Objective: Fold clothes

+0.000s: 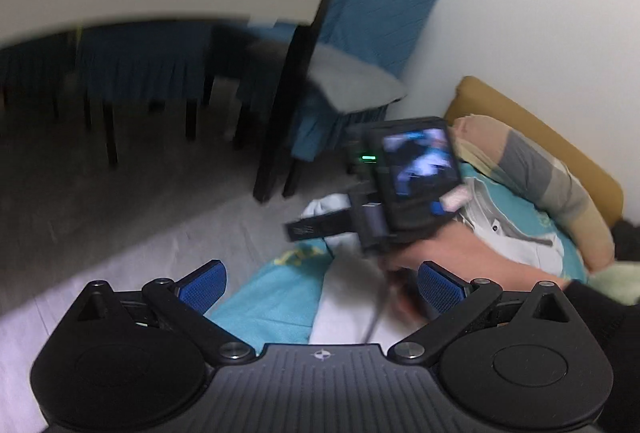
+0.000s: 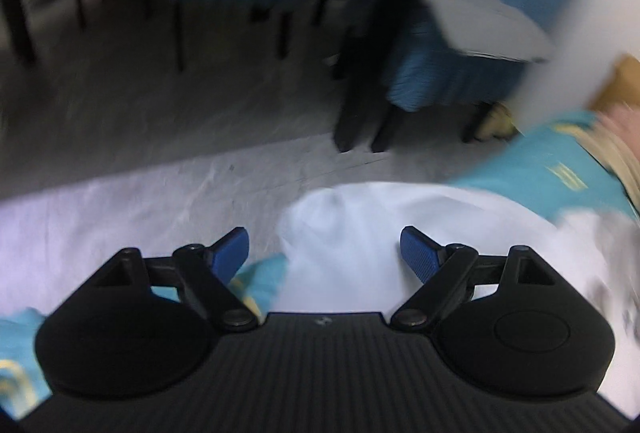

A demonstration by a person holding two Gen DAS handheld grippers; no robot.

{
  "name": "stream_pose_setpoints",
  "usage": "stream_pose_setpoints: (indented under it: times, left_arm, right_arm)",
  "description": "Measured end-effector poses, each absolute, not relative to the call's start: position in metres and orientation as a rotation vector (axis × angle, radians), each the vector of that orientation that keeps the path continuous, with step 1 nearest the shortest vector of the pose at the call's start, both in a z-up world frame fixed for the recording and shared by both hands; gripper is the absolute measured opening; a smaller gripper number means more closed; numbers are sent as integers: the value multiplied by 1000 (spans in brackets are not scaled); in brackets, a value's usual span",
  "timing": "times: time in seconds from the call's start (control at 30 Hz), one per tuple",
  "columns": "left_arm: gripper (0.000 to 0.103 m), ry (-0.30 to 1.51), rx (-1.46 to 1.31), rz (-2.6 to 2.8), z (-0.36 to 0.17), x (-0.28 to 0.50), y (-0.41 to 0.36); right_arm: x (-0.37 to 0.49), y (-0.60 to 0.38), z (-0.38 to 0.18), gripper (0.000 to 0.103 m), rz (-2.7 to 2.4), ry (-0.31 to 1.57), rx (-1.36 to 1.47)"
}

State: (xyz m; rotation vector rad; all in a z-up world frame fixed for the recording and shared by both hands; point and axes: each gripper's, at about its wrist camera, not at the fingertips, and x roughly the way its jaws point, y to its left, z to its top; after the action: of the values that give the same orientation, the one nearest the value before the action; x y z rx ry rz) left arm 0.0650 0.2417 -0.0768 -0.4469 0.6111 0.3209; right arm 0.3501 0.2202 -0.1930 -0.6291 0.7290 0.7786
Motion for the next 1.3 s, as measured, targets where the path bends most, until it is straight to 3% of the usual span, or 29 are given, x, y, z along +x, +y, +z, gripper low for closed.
stream_pose_setpoints:
  times: [0.07, 0.13, 0.17, 0.2, 0.23, 0.27, 0.6, 0.77, 0.83, 0.97, 1.03, 1.07, 1.1, 1.13, 1.17, 1.3]
  left_arm:
    - [103, 613, -449, 336, -82, 70, 246]
    - [103, 615, -449, 346, -86, 74, 248]
    - [103, 615, -455, 346, -88, 75, 248]
    - [103, 615, -461, 346, -89, 75, 247]
    - [103, 614, -467, 347, -90, 75, 247]
    - [103, 610, -467, 351, -91, 74, 246]
    - [103, 492, -467, 333, -73, 49, 233]
    - [103, 469, -419, 246, -62, 41, 215]
    - [103, 480, -407, 227, -64, 45, 209]
    - [103, 506, -384, 201, -69, 54, 198]
    - [103, 519, -372, 188, -71, 58, 192]
    - [103, 526, -366, 182, -73, 61, 189]
    - [103, 532, -360, 175, -74, 63, 187]
    - [103, 539, -354, 169, -75, 65, 184]
    - [103, 545, -349, 162, -77, 68, 181]
    - [103, 571, -325, 136, -82, 77, 169]
  right_arm:
    - [353, 226, -199, 84, 764, 719, -655]
    - [356, 231, -205, 74, 750, 709, -680]
    - [358, 234, -209, 62, 743, 704, -693]
    - [359, 237, -212, 40, 736, 698, -705]
    - [361, 239, -214, 24, 728, 693, -715]
    - [362, 234, -209, 13, 716, 681, -689]
    - [343, 98, -99, 10, 490, 300, -156]
    - [336, -16, -96, 10, 174, 207, 75]
    - [340, -57, -112, 10, 43, 223, 115]
    - [367, -112, -156, 13, -32, 438, 190]
    - [377, -127, -170, 21, 21, 531, 232]
    - [379, -131, -173, 41, 59, 555, 246]
    - [378, -130, -171, 72, 95, 553, 259]
    - [377, -130, -169, 84, 131, 550, 271]
    - [375, -129, -167, 92, 166, 548, 283]
    - [357, -129, -144, 91, 255, 543, 276]
